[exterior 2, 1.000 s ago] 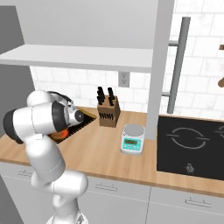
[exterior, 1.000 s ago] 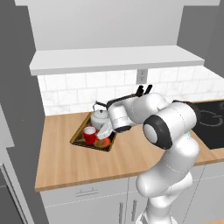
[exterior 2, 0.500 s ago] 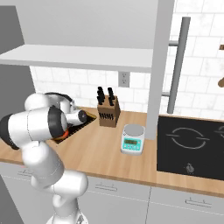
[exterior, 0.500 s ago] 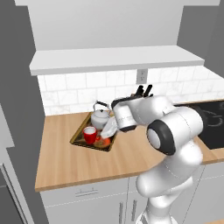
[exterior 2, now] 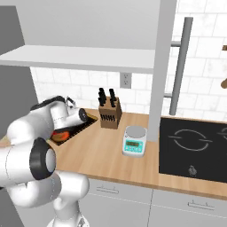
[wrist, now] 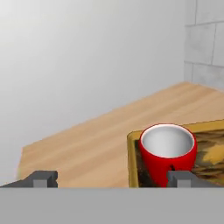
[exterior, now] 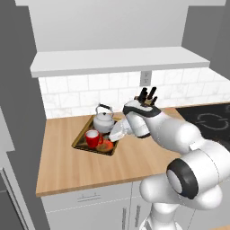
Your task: Pick the kettle from the counter and place it on the tray. Then pick the mug from the cabinet and place it on the tray. Then close the cabinet doors.
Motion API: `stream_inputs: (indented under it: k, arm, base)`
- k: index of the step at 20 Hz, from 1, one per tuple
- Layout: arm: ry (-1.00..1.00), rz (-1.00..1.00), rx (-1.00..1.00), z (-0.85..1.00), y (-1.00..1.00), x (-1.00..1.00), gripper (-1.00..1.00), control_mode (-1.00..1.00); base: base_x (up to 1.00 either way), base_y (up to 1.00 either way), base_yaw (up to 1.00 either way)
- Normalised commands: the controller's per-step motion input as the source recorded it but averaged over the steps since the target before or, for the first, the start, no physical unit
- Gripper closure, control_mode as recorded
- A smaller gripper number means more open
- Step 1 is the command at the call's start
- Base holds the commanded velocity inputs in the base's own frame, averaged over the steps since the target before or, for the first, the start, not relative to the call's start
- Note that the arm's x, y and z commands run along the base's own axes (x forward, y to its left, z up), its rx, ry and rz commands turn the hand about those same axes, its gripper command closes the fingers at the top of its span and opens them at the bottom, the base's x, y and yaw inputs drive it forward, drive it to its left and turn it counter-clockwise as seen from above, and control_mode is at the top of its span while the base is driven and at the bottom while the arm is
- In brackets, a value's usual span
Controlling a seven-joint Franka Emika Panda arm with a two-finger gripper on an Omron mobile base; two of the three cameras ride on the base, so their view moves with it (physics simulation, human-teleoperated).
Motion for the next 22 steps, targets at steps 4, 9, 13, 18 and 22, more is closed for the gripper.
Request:
stream_inputs:
  k: [4,9,13,18,22]
  arm:
    - [0.45,-0.03,0.00,0.72,0.00,-0.17,-1.00,-1.00]
    - [0.21,-0.05,-0.04,0.12,0.02,-0.07,-1.00,-1.00]
    - [0.00,0.00,-0.04,0.00,0.12,-0.10,-1.00,-1.00]
    - [0.00,-0.03,-0.03,0.11,0.28,-0.47,-1.00,-1.00]
    - [0.04,-0.07,-0.10,0.27,0.29,-0.62,-1.00,-1.00]
  base:
    - [0.00,0.00,0.00]
    - [0.00,0.00,0.00]
    - [0.00,0.00,0.00]
    - [0.00,0.00,0.00]
    - [0.00,0.00,0.00]
